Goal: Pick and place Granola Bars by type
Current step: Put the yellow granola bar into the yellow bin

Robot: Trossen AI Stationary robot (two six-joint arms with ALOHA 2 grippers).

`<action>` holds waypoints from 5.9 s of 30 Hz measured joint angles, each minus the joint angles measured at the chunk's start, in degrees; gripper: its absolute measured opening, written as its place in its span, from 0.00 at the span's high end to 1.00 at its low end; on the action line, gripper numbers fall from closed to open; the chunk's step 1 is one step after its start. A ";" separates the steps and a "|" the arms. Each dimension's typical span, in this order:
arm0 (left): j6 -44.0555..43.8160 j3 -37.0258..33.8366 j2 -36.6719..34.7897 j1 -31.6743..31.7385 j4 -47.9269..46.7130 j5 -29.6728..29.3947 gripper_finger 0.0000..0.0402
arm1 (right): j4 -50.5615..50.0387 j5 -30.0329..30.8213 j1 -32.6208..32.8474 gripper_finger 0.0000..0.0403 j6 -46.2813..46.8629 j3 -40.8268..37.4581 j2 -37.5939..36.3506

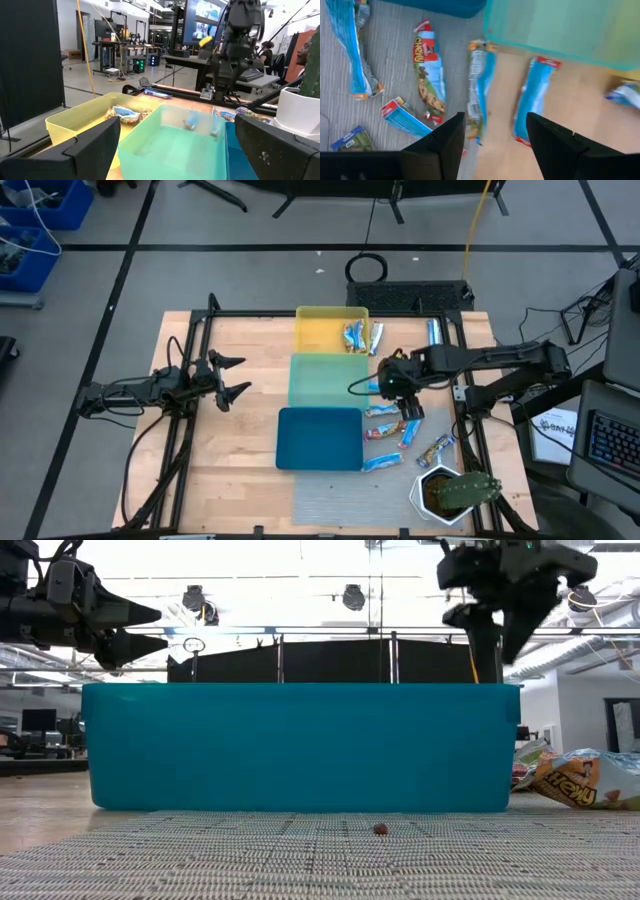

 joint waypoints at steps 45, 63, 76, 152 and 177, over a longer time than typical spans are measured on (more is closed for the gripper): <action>-0.01 -0.01 -0.02 -0.01 -0.02 0.02 0.02 | 26.74 -0.35 1.50 0.68 -1.78 -18.85 11.64; -0.01 -0.01 0.00 -0.02 -0.01 0.00 0.02 | 23.46 -0.31 1.74 0.99 -0.63 -18.10 11.13; -0.01 -0.02 0.00 0.00 -0.01 0.00 0.02 | 7.15 2.67 4.20 1.00 -0.38 -6.24 1.09; -0.01 -0.01 0.00 -0.01 -0.01 -0.02 0.02 | 11.20 10.42 -32.77 1.00 53.90 50.95 48.33; -0.01 -0.01 -0.01 -0.01 -0.01 -0.46 0.02 | 16.64 7.96 -30.79 1.00 61.56 42.51 51.41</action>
